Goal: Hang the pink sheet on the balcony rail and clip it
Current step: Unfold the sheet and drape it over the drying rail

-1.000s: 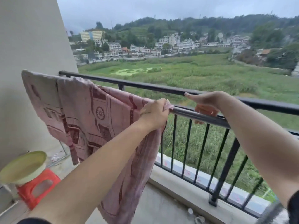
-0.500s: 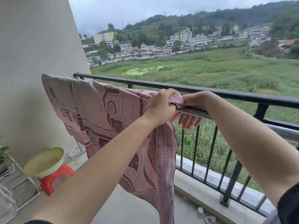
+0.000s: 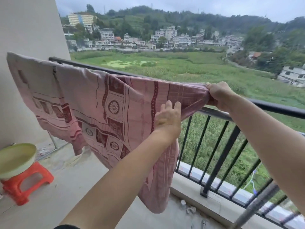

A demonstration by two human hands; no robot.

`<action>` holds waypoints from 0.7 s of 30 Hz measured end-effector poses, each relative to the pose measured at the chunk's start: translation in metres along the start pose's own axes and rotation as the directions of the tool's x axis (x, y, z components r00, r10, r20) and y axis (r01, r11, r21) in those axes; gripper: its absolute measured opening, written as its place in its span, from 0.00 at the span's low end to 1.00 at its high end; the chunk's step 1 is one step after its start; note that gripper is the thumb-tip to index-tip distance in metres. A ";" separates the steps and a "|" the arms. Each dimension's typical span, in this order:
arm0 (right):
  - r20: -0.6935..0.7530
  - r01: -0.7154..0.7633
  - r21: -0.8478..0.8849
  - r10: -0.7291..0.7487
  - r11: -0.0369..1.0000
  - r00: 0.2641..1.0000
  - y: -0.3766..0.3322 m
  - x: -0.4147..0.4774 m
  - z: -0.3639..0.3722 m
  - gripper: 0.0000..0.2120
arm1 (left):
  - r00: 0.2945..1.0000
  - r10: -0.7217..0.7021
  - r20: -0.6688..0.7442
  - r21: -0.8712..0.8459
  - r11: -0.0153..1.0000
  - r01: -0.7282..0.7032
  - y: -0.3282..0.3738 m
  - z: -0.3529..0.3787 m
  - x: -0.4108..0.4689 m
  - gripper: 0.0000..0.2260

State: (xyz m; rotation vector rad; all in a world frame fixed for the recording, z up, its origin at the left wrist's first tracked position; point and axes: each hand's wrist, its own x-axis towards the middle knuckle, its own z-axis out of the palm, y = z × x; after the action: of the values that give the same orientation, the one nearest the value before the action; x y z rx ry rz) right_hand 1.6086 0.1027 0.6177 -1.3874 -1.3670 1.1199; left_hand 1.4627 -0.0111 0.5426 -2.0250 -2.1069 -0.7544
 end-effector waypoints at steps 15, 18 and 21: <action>-0.096 0.090 -0.026 -0.092 0.996 0.991 -0.029 0.003 -0.109 0.07 | 0.976 0.009 -0.219 -0.511 0.851 -0.123 0.085 -0.015 0.001 0.05; -0.053 0.093 -0.015 -0.094 0.996 0.994 -0.022 0.001 -0.147 0.05 | 0.971 0.036 -0.237 -0.496 0.855 -0.153 0.122 -0.003 -0.003 0.07; 0.016 0.082 -0.094 -0.081 0.992 0.997 -0.010 0.002 -0.186 0.13 | 0.973 0.036 -0.229 -0.461 0.876 -0.141 0.163 0.012 -0.015 0.10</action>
State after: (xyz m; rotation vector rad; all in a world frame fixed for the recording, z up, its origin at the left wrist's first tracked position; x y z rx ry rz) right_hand 1.7873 0.1066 0.6681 -1.3808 -1.4883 1.0235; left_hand 1.6243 -0.0232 0.5686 -2.1139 -1.8189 -1.5242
